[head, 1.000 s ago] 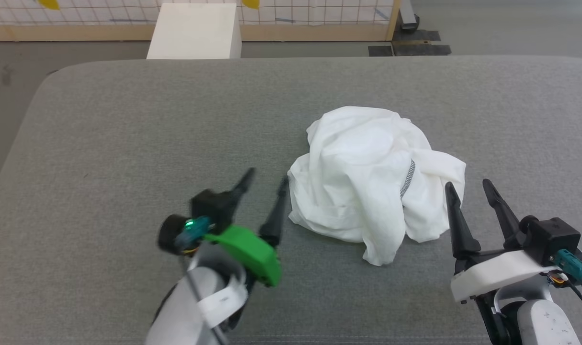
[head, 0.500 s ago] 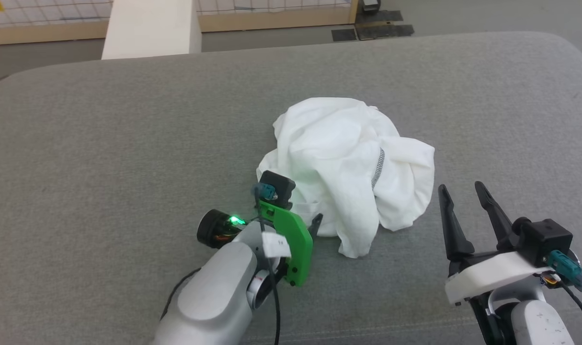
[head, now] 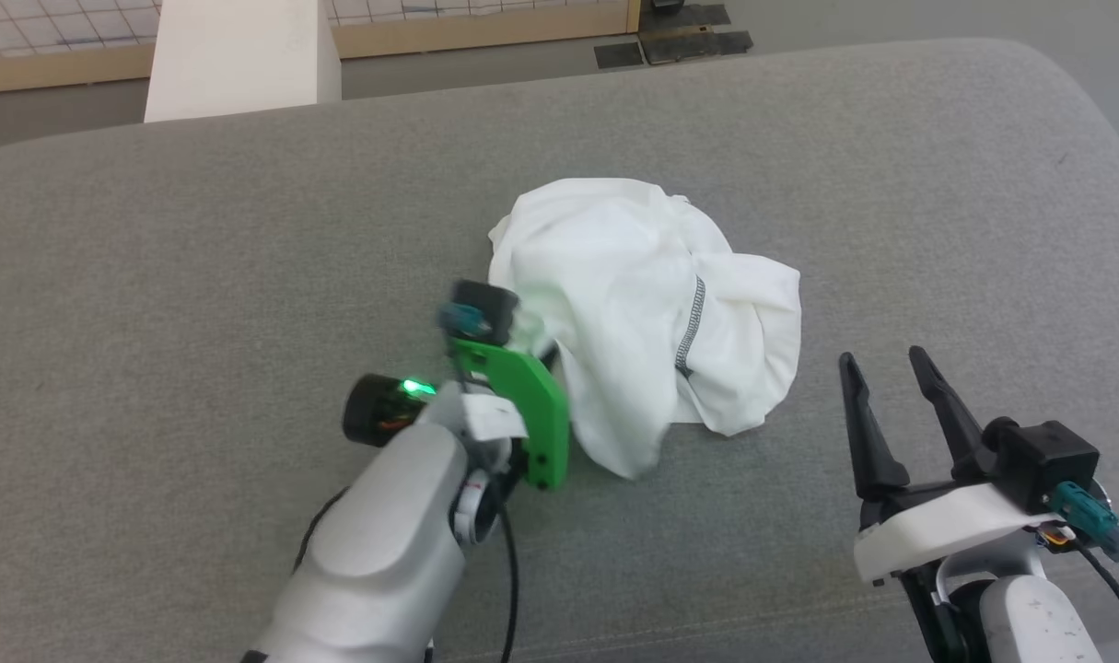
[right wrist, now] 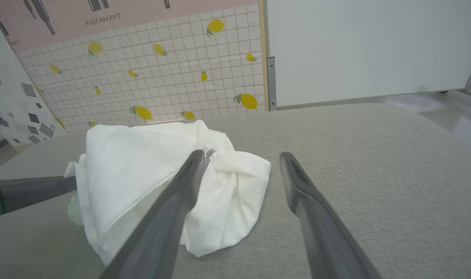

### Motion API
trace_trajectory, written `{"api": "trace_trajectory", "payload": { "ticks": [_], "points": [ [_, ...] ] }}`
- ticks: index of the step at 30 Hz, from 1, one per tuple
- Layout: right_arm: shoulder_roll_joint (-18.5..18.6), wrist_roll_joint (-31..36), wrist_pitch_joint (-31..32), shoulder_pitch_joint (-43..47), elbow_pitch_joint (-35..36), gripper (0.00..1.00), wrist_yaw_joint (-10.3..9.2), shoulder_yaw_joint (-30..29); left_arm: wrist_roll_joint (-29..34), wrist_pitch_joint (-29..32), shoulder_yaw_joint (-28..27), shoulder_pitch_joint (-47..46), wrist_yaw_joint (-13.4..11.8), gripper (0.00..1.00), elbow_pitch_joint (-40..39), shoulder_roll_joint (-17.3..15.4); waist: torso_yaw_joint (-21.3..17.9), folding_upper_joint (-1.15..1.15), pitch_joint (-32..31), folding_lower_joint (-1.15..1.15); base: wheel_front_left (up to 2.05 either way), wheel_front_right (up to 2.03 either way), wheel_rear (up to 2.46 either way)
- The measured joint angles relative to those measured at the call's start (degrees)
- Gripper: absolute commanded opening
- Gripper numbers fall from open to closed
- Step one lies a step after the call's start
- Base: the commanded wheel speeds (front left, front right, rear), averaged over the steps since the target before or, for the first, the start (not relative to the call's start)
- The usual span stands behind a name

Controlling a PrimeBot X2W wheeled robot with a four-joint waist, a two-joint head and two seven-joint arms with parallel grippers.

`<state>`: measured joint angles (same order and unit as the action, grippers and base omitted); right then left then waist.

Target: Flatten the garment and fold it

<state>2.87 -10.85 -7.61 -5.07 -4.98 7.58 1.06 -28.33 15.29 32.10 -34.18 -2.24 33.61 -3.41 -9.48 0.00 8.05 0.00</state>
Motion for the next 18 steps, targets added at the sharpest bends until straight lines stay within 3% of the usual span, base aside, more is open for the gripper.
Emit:
{"api": "trace_trajectory", "payload": {
  "ticks": [4,9,18],
  "points": [
    [0.0,0.0,0.0,0.1,0.1,1.00,0.00,-1.3,-2.5,-6.1,-4.9,2.3,-2.3,0.00,-5.9,-2.2,1.0,0.00,-0.6,0.00,0.00,0.00,0.00],
    [0.0,0.0,0.0,0.4,0.4,1.00,0.00,-2.1,-4.1,-10.6,-12.4,9.1,-7.5,0.00,-14.6,-8.2,3.3,0.00,-1.4,0.00,0.00,0.00,0.00],
    [0.0,0.0,0.4,0.4,0.6,1.00,0.00,-2.4,-6.6,-9.0,-20.3,21.5,-14.8,0.00,-22.3,-14.8,8.1,0.00,-1.6,0.00,0.00,0.00,0.00]
  ]
}}
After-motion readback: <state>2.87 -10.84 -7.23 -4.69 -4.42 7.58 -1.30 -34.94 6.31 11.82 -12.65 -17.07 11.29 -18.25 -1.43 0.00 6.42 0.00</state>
